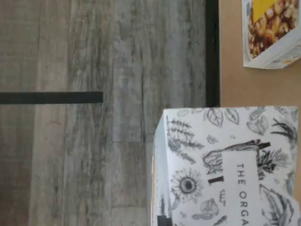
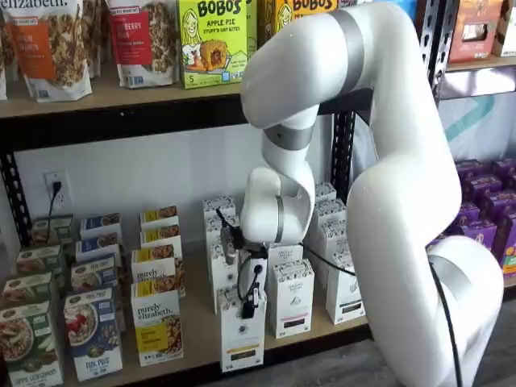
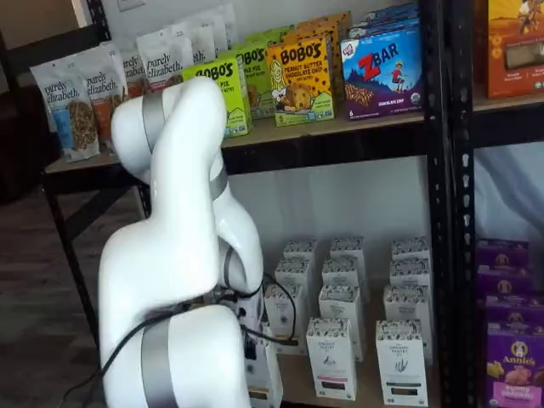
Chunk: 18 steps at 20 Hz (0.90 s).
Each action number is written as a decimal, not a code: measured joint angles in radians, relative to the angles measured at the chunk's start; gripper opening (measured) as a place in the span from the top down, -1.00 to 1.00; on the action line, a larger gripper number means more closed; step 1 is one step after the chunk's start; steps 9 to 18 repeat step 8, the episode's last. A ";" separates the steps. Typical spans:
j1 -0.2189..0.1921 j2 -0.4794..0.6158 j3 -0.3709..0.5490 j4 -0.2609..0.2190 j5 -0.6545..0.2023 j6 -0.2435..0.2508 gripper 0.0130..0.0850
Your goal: Pick up the white box with a yellow strip in the middle, on the bottom shelf, the fourth box from the left
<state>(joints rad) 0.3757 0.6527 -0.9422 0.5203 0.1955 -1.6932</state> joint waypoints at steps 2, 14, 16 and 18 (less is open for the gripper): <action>0.004 -0.020 0.024 -0.016 -0.002 0.019 0.11; -0.001 -0.093 0.096 -0.091 0.027 0.087 0.11; -0.001 -0.093 0.096 -0.091 0.027 0.087 0.11; -0.001 -0.093 0.096 -0.091 0.027 0.087 0.11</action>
